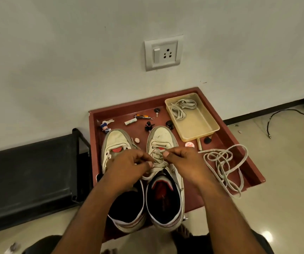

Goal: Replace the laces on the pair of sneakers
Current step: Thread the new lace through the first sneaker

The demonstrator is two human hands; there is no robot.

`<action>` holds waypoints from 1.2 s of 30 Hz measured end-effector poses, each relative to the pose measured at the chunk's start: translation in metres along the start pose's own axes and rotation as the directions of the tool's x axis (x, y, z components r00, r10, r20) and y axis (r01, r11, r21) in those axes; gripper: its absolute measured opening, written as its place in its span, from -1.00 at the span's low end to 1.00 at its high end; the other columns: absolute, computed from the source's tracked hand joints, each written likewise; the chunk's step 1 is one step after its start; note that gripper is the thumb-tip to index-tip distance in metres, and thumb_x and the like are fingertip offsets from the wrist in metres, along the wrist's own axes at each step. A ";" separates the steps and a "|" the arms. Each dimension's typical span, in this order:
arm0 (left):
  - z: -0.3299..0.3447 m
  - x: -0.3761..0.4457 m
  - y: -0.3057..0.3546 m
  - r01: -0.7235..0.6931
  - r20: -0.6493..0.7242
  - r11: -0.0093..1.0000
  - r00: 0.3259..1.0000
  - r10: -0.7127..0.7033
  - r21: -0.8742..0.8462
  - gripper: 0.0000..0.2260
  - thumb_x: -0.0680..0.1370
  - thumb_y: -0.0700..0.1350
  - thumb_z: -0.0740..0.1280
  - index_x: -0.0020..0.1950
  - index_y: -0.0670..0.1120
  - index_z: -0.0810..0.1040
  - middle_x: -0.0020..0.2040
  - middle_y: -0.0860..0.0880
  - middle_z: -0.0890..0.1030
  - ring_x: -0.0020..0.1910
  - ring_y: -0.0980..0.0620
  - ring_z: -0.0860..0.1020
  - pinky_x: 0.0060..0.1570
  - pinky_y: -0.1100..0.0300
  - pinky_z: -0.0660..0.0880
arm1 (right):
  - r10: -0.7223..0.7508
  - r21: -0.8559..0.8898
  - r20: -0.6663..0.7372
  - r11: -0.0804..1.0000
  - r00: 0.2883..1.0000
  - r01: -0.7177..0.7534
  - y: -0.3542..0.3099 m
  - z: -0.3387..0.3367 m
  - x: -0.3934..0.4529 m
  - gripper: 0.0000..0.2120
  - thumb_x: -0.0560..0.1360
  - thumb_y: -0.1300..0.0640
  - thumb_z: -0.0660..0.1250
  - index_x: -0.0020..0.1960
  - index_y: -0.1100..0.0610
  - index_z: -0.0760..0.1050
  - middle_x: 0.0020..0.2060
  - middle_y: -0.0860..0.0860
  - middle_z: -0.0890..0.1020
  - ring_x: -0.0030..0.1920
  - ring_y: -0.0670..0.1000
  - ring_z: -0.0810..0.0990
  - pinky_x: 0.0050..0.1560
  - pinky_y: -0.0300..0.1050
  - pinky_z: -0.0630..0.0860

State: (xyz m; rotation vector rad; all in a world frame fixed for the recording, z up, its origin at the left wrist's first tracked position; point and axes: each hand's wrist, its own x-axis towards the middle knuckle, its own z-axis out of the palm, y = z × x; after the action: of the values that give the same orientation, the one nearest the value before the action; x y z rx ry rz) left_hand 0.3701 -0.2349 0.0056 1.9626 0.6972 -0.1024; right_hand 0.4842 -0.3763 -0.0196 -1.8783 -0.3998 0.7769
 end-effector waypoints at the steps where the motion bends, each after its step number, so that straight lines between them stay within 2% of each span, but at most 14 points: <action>1: 0.000 -0.001 0.003 -0.009 0.009 1.000 1.000 0.008 0.024 -0.90 0.54 -0.14 0.41 -0.07 0.05 0.69 -0.22 0.10 0.70 -0.23 0.23 0.64 -0.18 0.26 0.57 | -0.015 -0.053 0.004 0.998 1.000 0.015 -0.002 -0.003 -0.002 -0.87 0.51 0.08 0.40 -0.17 0.05 0.69 -0.25 -0.05 0.71 -0.14 -0.05 0.67 0.00 -0.06 0.53; 3: 0.001 -0.001 0.008 -0.007 0.042 0.997 0.999 0.004 0.071 -0.86 0.54 -0.12 0.40 -0.14 0.11 0.68 -0.21 0.13 0.70 -0.21 0.23 0.64 -0.12 0.18 0.62 | -0.022 -0.126 0.012 0.992 1.000 0.023 -0.002 -0.007 -0.006 -0.85 0.48 0.05 0.44 -0.20 0.10 0.69 -0.30 -0.02 0.70 -0.20 -0.03 0.66 -0.07 -0.01 0.55; 5: -0.002 0.001 0.010 0.001 0.103 0.996 0.995 -0.010 0.090 -0.78 0.53 -0.17 0.38 -0.19 0.15 0.65 -0.17 0.11 0.70 -0.17 0.18 0.65 -0.08 0.12 0.63 | -0.022 -0.158 0.051 0.987 0.998 0.030 -0.003 -0.006 -0.005 -0.71 0.43 -0.05 0.45 -0.21 0.19 0.66 -0.25 0.18 0.68 -0.15 0.14 0.68 -0.13 0.06 0.55; 8: -0.007 0.000 0.012 -0.004 0.162 0.997 0.987 -0.008 0.074 -0.75 0.48 -0.19 0.40 -0.21 0.18 0.66 -0.12 0.03 0.69 -0.07 0.04 0.65 0.02 0.00 0.61 | -0.018 -0.143 0.124 0.989 0.992 0.036 -0.004 -0.008 -0.003 -0.60 0.37 -0.13 0.44 -0.17 0.25 0.64 -0.13 0.30 0.64 -0.01 0.31 0.61 0.03 0.22 0.57; 11: -0.009 -0.003 0.009 -0.029 0.171 0.998 0.985 0.018 0.063 -0.91 0.47 -0.08 0.46 -0.18 0.13 0.66 -0.15 0.11 0.68 -0.12 0.18 0.63 0.14 -0.12 0.53 | 0.022 -0.035 0.145 0.999 0.989 -0.017 -0.008 -0.012 -0.005 -0.89 0.44 0.14 0.47 -0.16 0.19 0.68 -0.13 0.07 0.72 0.00 0.03 0.68 0.14 0.07 0.56; 14: -0.015 -0.001 0.005 -0.094 0.125 0.992 0.989 0.083 0.089 -0.95 0.46 0.06 0.45 -0.17 0.13 0.64 -0.18 0.20 0.66 -0.13 0.29 0.60 0.32 -0.24 0.33 | 0.048 0.069 0.162 0.996 0.986 -0.060 -0.009 -0.009 -0.007 -0.94 0.46 0.22 0.45 -0.14 0.22 0.66 -0.05 -0.05 0.71 0.05 -0.12 0.65 0.11 -0.17 0.52; 17: -0.022 0.001 0.005 -0.142 0.119 0.990 0.983 0.142 -0.005 -0.94 0.51 -0.08 0.45 -0.16 0.04 0.64 -0.19 0.06 0.68 -0.14 0.15 0.64 0.16 -0.05 0.51 | -0.046 -0.079 0.121 0.995 0.992 0.056 -0.013 -0.008 -0.008 -0.86 0.49 0.11 0.42 -0.18 0.18 0.62 -0.05 -0.03 0.67 0.04 -0.10 0.61 0.10 -0.12 0.50; 19: -0.025 0.000 0.006 -0.159 0.133 0.987 0.978 0.162 -0.035 -0.93 0.53 -0.15 0.42 -0.14 -0.02 0.64 -0.19 0.02 0.66 -0.17 0.12 0.62 -0.01 0.12 0.55 | -0.081 -0.136 0.117 0.986 0.990 0.097 -0.016 -0.008 -0.008 -0.83 0.51 0.03 0.40 -0.17 0.12 0.62 -0.15 -0.12 0.66 -0.08 -0.19 0.60 0.02 -0.10 0.49; 21: -0.027 0.000 0.005 -0.183 0.126 0.982 0.974 0.187 -0.040 -0.93 0.54 -0.14 0.41 -0.15 -0.01 0.63 -0.20 0.03 0.65 -0.16 0.07 0.61 -0.06 0.12 0.55 | -0.099 -0.144 0.123 0.983 0.988 0.116 -0.017 -0.009 -0.009 -0.78 0.53 -0.02 0.36 -0.21 0.09 0.58 -0.34 -0.15 0.59 -0.30 -0.20 0.51 -0.16 -0.14 0.42; 24: -0.028 0.000 0.005 -0.221 0.077 0.971 0.971 0.228 -0.092 -0.93 0.52 -0.16 0.44 -0.17 -0.05 0.65 -0.23 -0.05 0.65 -0.18 -0.09 0.60 -0.10 0.03 0.55 | -0.120 -0.123 0.076 0.984 0.990 0.128 -0.018 -0.010 -0.007 -0.75 0.57 -0.02 0.29 -0.21 0.08 0.54 -0.43 -0.07 0.50 -0.40 -0.12 0.41 -0.30 -0.15 0.36; 26: -0.027 -0.002 0.008 -0.255 0.049 0.963 0.964 0.260 -0.086 -0.94 0.49 -0.15 0.47 -0.19 -0.05 0.67 -0.26 -0.07 0.63 -0.31 -0.01 0.53 -0.24 0.15 0.48 | -0.077 -0.135 0.060 0.987 0.995 0.085 -0.017 -0.010 -0.006 -0.82 0.58 0.01 0.29 -0.13 0.04 0.59 -0.44 -0.12 0.50 -0.44 -0.16 0.41 -0.36 -0.22 0.37; 28: -0.026 -0.003 0.010 -0.301 0.010 0.953 0.954 0.301 -0.030 -0.95 0.46 -0.13 0.51 -0.20 -0.02 0.68 -0.25 0.00 0.62 -0.37 0.15 0.43 -0.30 0.34 0.38 | 0.012 -0.149 0.089 0.989 0.996 0.001 -0.016 -0.008 -0.006 -0.78 0.56 0.02 0.33 -0.24 0.05 0.56 -0.44 -0.06 0.48 -0.43 -0.11 0.42 -0.36 -0.20 0.38; 31: -0.026 -0.001 0.011 -0.332 -0.018 0.943 0.943 0.333 0.026 -0.93 0.40 -0.11 0.55 -0.20 0.03 0.70 -0.24 0.06 0.57 -0.29 0.16 0.48 -0.27 0.34 0.39 | 0.112 -0.182 0.107 0.979 0.988 -0.091 -0.014 -0.005 -0.006 -0.60 0.53 -0.04 0.37 -0.42 0.08 0.41 -0.48 0.00 0.36 -0.44 -0.05 0.30 -0.31 -0.11 0.28; 36: -0.025 -0.002 0.014 -0.377 -0.013 0.916 0.924 0.383 0.136 -0.89 0.36 -0.12 0.58 -0.17 0.04 0.72 -0.30 0.11 0.43 -0.25 0.29 0.45 -0.26 0.48 0.33 | 0.157 -0.098 0.204 0.985 0.966 -0.139 -0.029 0.000 -0.013 -0.59 0.23 -0.22 0.46 -0.36 0.14 0.53 -0.41 0.09 0.39 -0.35 0.04 0.33 -0.26 -0.05 0.27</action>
State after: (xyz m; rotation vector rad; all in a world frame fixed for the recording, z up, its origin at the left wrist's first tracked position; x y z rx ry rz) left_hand 0.3703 -0.2195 0.0295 2.1969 0.3269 0.1320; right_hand 0.4769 -0.3716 0.0105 -1.9256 -0.4328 1.0811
